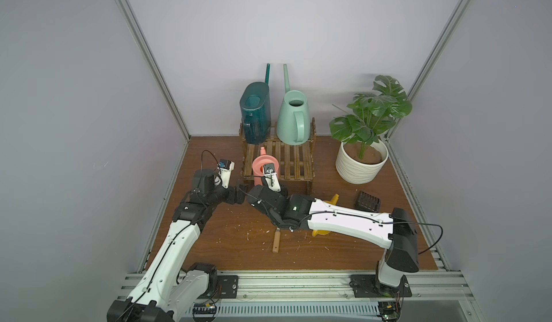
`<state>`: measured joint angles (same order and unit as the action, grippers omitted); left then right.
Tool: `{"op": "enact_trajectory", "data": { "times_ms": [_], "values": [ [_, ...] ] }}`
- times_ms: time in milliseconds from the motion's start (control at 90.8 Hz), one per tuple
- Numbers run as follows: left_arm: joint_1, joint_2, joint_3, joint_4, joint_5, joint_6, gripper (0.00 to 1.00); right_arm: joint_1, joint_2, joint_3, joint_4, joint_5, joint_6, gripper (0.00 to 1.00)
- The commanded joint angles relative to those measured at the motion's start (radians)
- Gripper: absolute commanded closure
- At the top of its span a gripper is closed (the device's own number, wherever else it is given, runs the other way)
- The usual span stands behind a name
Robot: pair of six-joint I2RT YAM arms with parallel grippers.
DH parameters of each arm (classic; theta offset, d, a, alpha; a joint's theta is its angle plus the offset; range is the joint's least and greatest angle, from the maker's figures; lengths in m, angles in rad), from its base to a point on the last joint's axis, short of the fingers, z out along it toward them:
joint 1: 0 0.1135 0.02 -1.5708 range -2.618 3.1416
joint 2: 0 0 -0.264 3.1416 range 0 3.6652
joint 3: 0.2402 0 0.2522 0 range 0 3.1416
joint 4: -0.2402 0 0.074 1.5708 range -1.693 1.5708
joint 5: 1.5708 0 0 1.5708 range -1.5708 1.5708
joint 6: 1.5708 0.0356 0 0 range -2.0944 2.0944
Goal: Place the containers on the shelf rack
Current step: 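Place the container on the shelf.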
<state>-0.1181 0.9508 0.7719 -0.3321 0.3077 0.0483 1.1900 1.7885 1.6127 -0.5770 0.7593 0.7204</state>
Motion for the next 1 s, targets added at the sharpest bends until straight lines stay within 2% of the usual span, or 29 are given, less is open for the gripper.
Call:
{"op": "enact_trajectory", "data": {
  "times_ms": [0,991],
  "values": [
    [0.011,-0.006,-0.003,-0.008,0.013,0.005,0.02,-0.018,0.021,0.051,0.004,-0.007,-0.025,1.00],
    [0.011,-0.035,-0.022,-0.005,0.025,-0.002,0.01,-0.087,0.151,0.217,-0.095,-0.056,-0.016,1.00]
  ]
}}
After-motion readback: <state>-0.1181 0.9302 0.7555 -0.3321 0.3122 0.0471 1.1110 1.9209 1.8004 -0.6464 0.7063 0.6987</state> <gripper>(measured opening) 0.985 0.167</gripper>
